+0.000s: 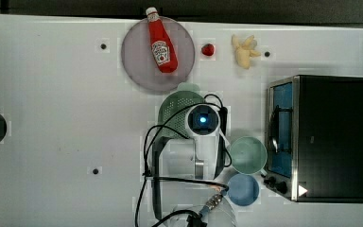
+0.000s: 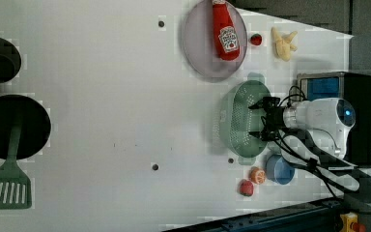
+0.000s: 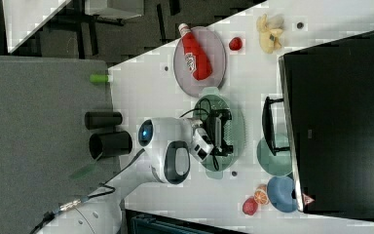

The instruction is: Drag strainer left to right.

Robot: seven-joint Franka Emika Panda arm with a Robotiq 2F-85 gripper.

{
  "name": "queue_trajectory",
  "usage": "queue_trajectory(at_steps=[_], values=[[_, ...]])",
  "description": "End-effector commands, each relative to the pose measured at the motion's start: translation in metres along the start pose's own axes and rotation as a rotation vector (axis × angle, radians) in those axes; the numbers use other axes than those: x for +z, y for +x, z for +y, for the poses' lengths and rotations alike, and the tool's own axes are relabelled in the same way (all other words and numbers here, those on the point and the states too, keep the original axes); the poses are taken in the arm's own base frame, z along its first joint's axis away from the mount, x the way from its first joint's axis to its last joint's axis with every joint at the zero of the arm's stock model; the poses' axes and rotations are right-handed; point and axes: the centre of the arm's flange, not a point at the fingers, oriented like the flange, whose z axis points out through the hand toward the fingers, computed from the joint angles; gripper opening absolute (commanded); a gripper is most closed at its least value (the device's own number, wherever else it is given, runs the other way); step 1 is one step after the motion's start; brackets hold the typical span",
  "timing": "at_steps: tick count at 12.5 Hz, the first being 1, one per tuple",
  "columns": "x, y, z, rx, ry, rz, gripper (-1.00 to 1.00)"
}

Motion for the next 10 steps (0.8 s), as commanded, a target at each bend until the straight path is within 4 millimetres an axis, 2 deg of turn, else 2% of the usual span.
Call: queue_trajectory(at_steps=[1,4,6,8,10], values=[[-0.011,0.021,-0.002,-0.084,0.015,0.014,1.0],[-0.011,0.041,-0.002,-0.139,0.017,0.026,1.0],[-0.023,0.038,-0.006,-0.145,0.042,0.024,1.0],[-0.056,0.022,-0.009,-0.209,0.059,0.011,1.0],[-0.111,0.009,-0.009,-0.353,0.052,0.002,1.0]])
